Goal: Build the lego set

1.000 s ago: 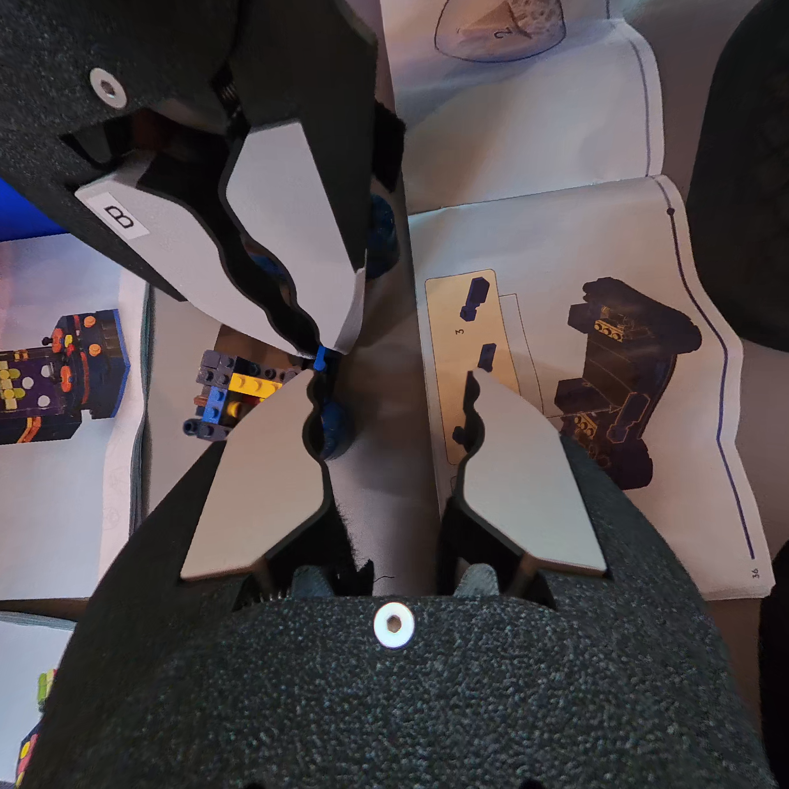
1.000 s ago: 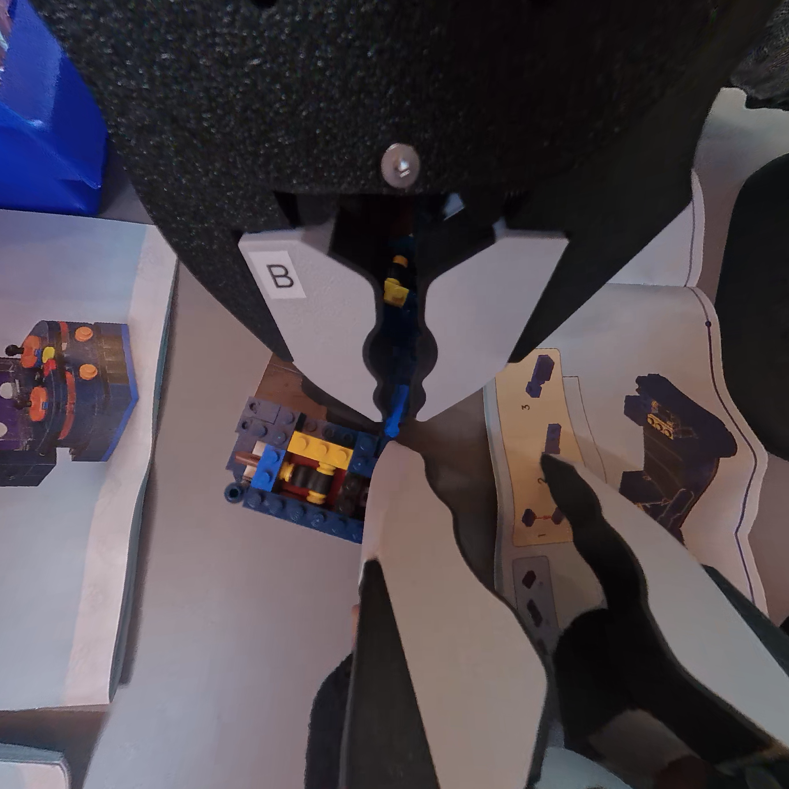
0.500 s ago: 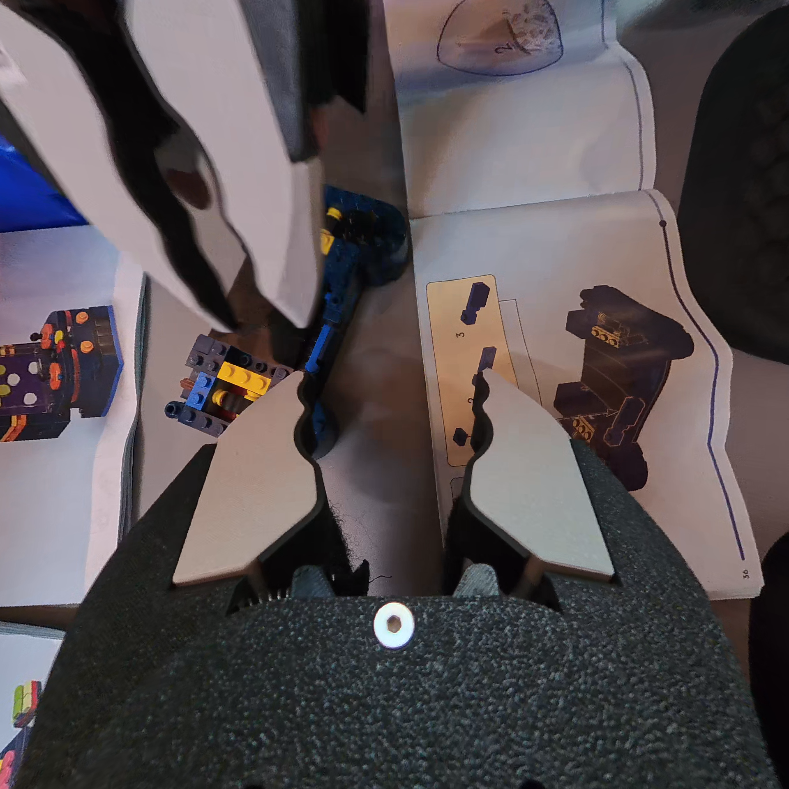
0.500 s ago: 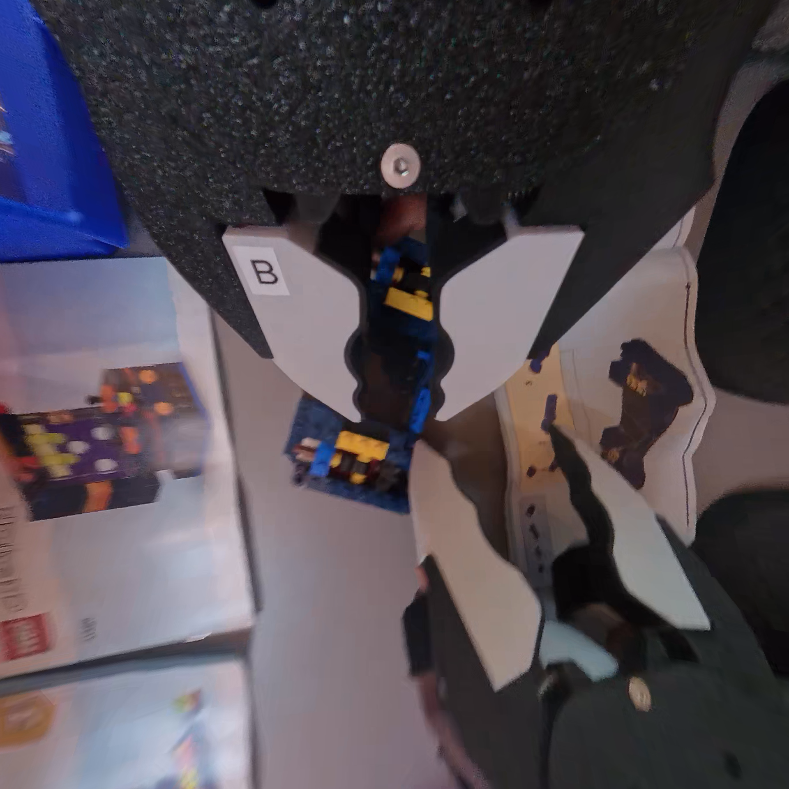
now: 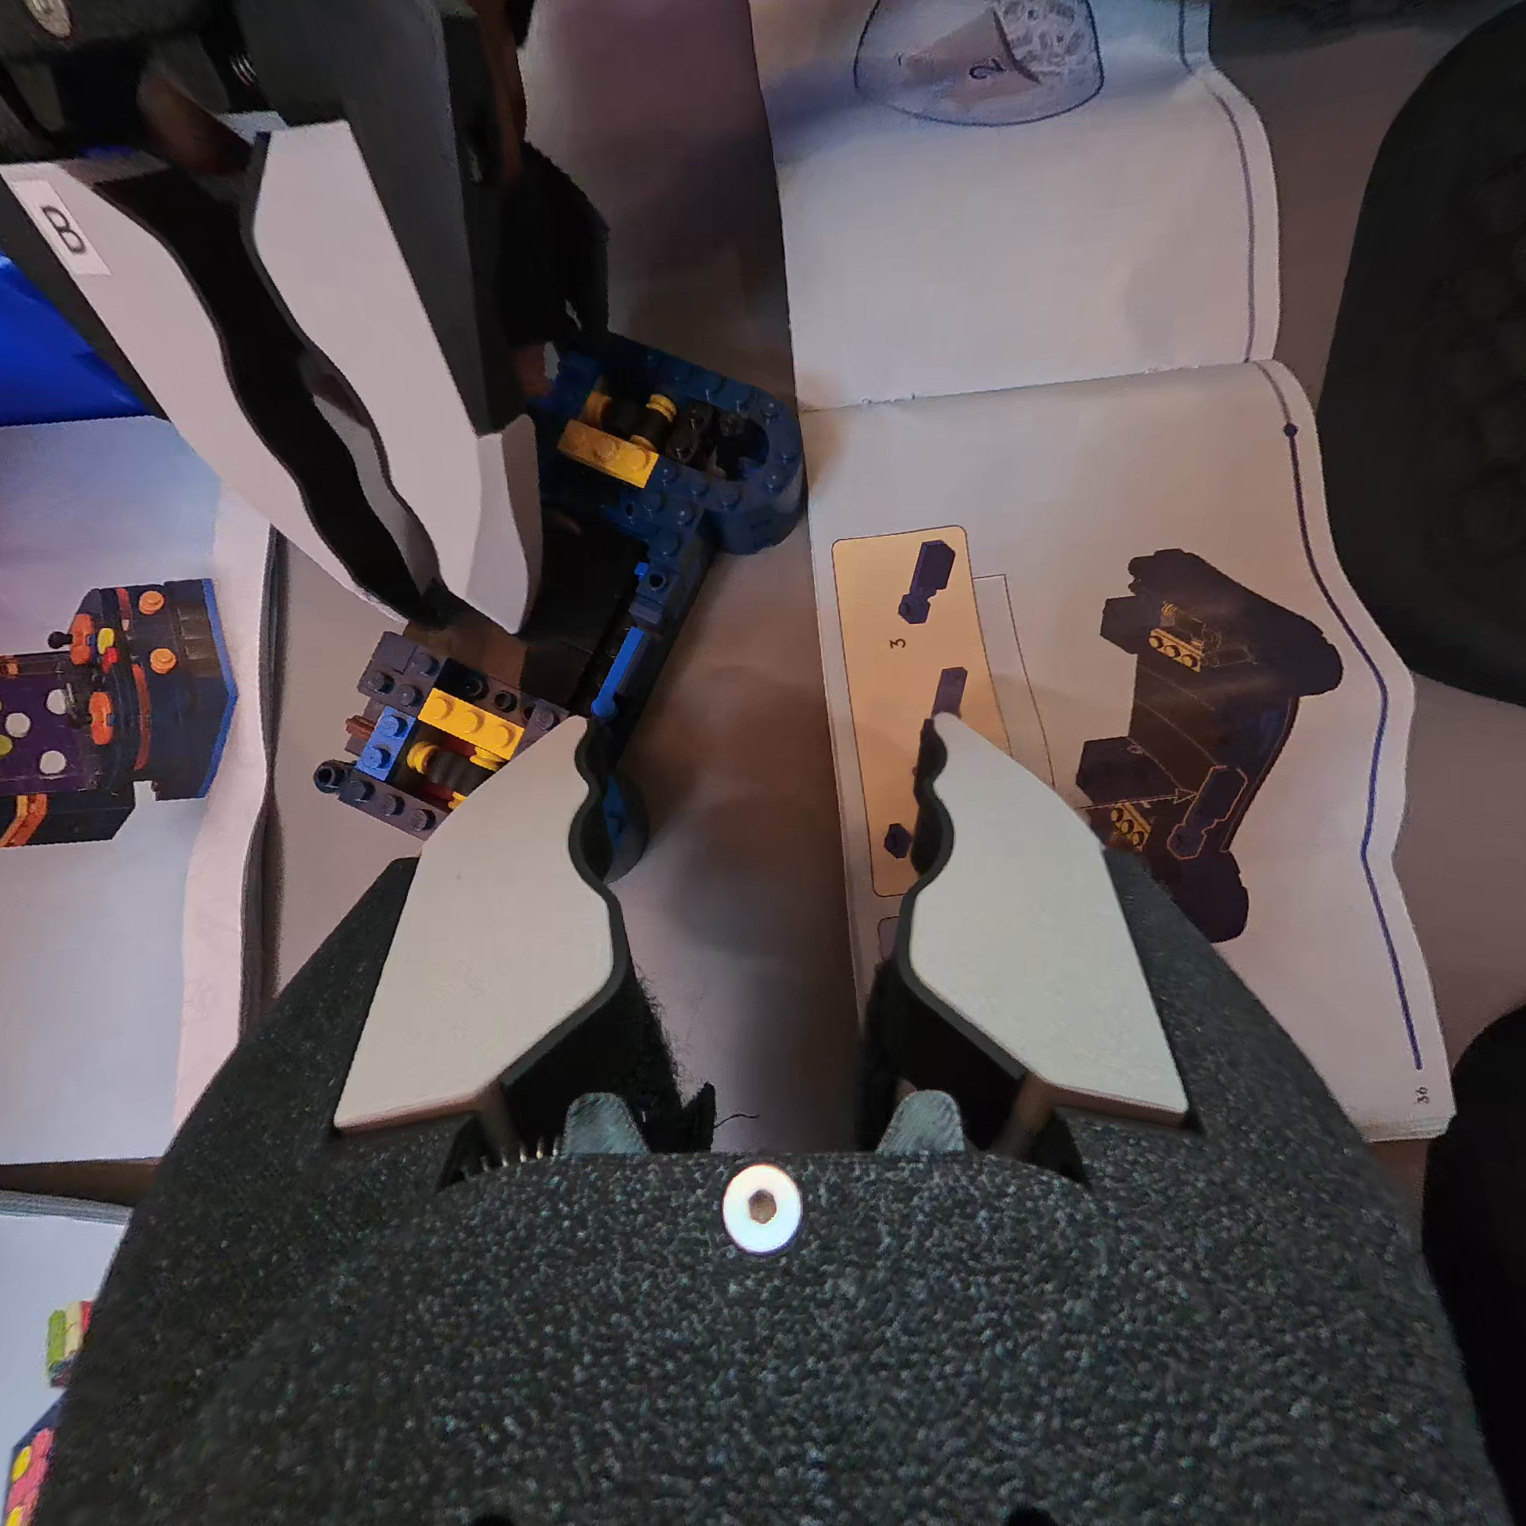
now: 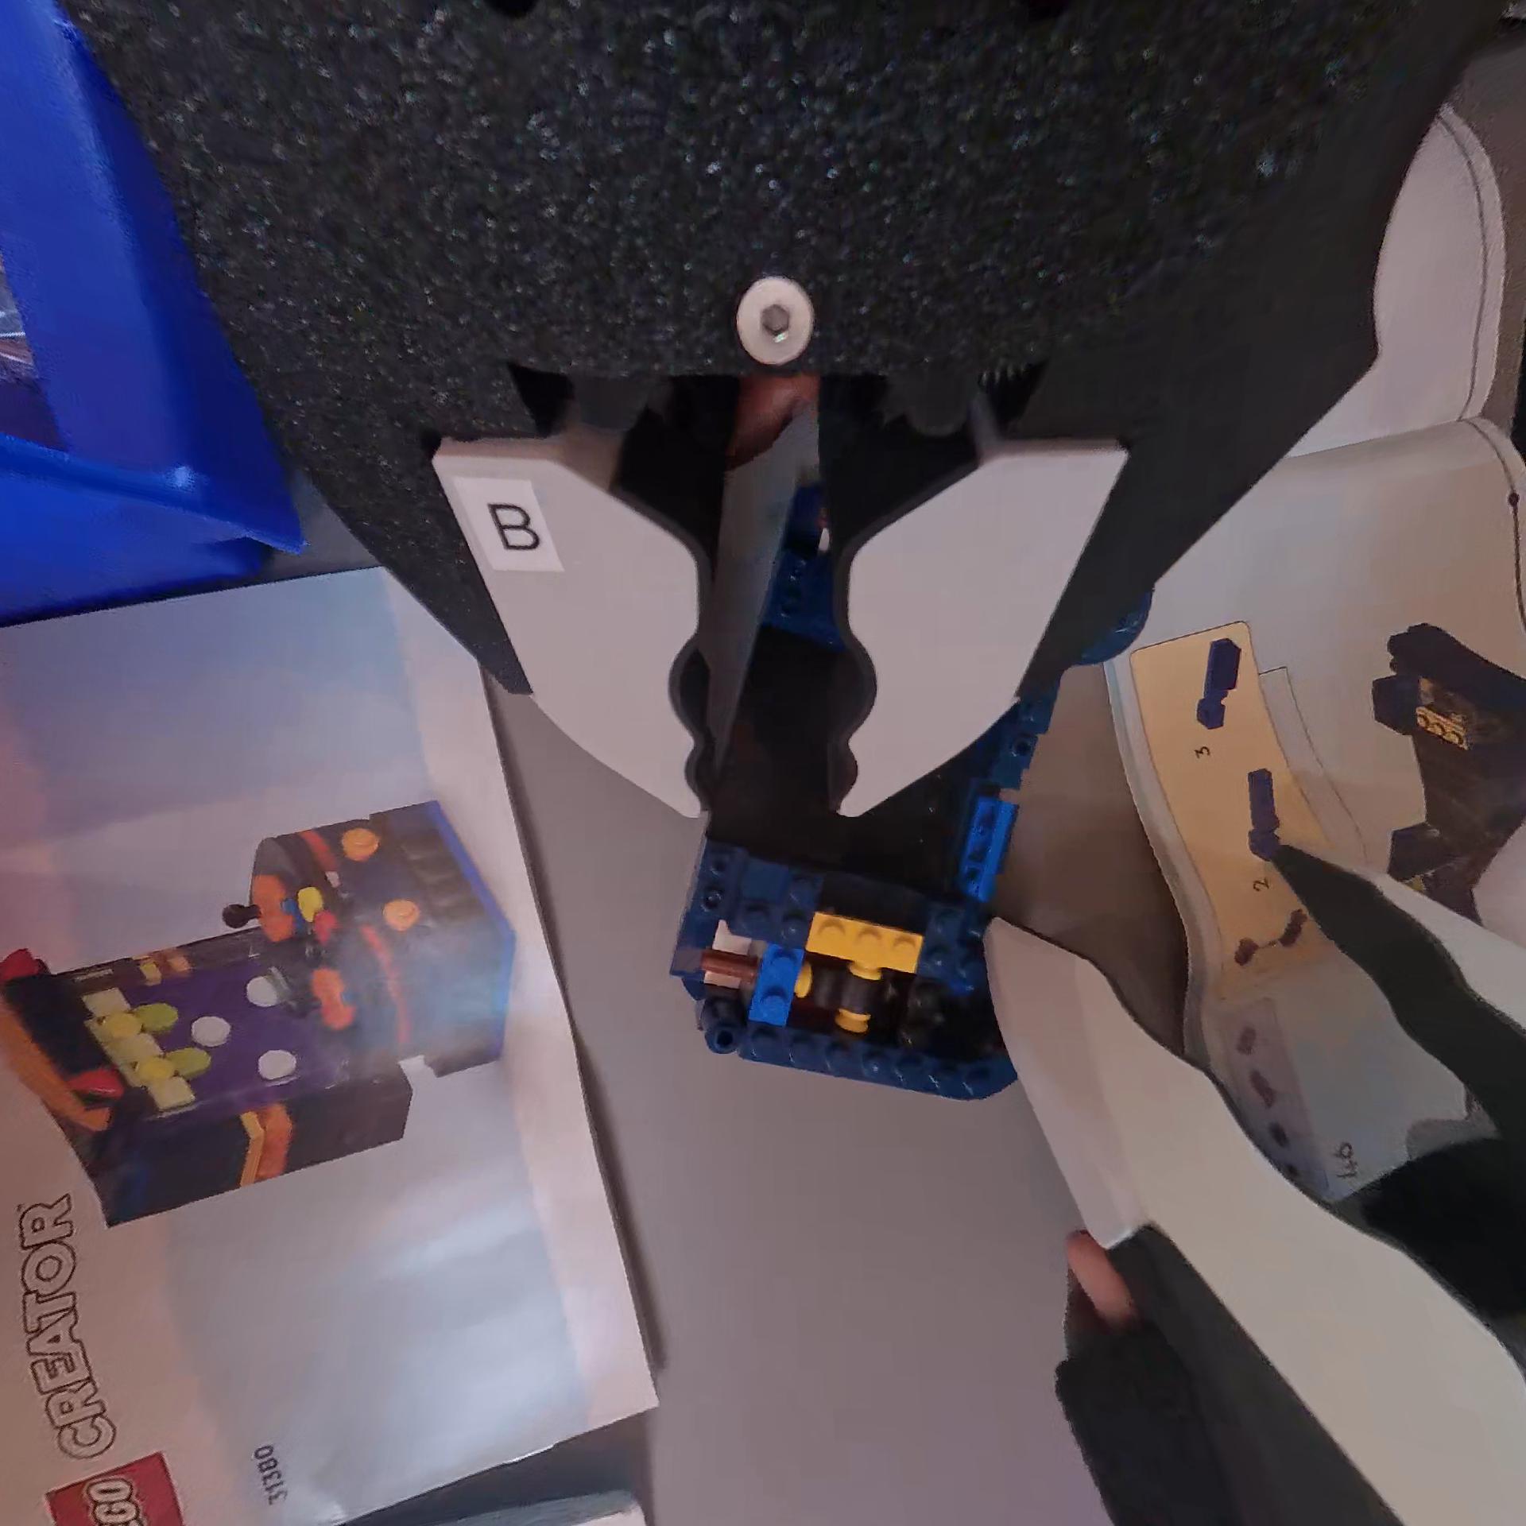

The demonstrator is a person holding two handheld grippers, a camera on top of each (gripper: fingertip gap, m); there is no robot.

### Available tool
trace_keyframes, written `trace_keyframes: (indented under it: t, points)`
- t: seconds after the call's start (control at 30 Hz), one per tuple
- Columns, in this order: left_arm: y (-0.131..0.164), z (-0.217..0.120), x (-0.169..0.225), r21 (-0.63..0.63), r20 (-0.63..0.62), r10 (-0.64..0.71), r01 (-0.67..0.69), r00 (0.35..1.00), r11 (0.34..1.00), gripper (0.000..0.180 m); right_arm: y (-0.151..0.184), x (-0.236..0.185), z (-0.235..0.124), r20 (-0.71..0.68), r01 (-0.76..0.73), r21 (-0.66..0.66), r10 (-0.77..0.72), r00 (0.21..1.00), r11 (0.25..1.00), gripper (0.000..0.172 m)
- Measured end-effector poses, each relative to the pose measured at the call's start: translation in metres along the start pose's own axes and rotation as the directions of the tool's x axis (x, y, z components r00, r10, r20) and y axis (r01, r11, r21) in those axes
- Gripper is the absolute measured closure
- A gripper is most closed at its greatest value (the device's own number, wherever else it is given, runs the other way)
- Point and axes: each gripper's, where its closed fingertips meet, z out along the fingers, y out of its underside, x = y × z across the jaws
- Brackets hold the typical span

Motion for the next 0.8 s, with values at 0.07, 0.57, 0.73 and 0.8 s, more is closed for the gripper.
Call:
trace_keyframes:
  t: [0.07, 0.57, 0.73, 0.8]
  points:
    - [0.000, -0.001, -0.002, -0.003, -0.001, -0.006, 0.006, 1.000, 1.000, 0.113, 0.000, 0.000, 0.000, -0.005, 0.006, -0.010, -0.006, 1.000, 1.000, 0.145]
    - [0.001, -0.001, -0.011, -0.057, 0.008, 0.007, -0.006, 1.000, 0.998, 0.122, 0.001, -0.001, 0.000, 0.013, 0.037, -0.066, -0.036, 0.999, 0.997, 0.145]
    - [0.002, -0.001, -0.010, -0.082, -0.005, 0.026, -0.026, 1.000, 0.996, 0.121, 0.001, -0.001, 0.001, 0.017, 0.035, -0.063, -0.034, 0.999, 0.997, 0.146]
    - [0.001, -0.002, -0.008, -0.063, -0.025, 0.021, -0.022, 0.999, 0.998, 0.120, 0.000, -0.001, 0.001, 0.025, 0.037, -0.050, -0.036, 0.999, 0.998, 0.146]
